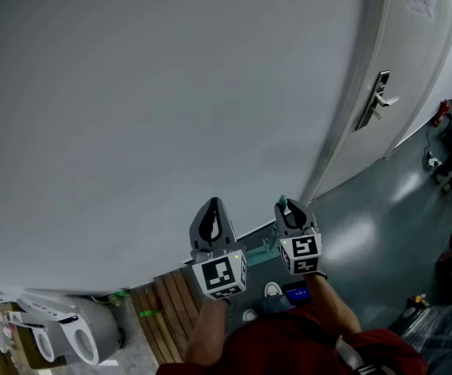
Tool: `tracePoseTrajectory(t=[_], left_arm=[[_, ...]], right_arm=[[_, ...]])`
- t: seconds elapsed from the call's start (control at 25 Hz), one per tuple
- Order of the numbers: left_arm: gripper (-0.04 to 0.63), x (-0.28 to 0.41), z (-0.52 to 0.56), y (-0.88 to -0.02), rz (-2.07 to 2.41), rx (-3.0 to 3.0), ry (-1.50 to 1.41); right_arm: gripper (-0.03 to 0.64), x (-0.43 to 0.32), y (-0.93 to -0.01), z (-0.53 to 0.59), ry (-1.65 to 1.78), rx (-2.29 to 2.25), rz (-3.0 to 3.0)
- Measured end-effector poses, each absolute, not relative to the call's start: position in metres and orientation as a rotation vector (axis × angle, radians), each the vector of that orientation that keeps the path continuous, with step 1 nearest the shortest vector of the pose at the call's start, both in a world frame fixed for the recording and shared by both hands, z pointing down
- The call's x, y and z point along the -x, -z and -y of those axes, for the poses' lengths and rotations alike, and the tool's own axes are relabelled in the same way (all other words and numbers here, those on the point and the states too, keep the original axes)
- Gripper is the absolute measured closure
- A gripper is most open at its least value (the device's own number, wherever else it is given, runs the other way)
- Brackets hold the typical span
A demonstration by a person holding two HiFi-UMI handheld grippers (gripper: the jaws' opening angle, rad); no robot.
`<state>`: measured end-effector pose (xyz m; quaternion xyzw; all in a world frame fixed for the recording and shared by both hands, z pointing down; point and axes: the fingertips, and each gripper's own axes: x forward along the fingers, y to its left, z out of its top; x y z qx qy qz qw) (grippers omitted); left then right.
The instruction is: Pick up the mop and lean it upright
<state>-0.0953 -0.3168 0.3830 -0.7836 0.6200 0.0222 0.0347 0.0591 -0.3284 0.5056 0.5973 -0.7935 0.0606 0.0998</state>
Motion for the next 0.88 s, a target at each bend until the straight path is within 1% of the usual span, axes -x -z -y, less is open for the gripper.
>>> tracePoseTrajectory(t=[0.4,0.88], left_arm=[[0.581,0.09,0.318,-0.386,-1.909,2.411,-0.063],[0.581,0.093,0.315,-0.395,-1.92,2.409,-0.019]], right_arm=[[0.509,-0.059,-0.507,0.337,-0.157,-1.777,2.354],[0.509,-0.04,-0.515,0.409,-0.153,-1.777,2.352]])
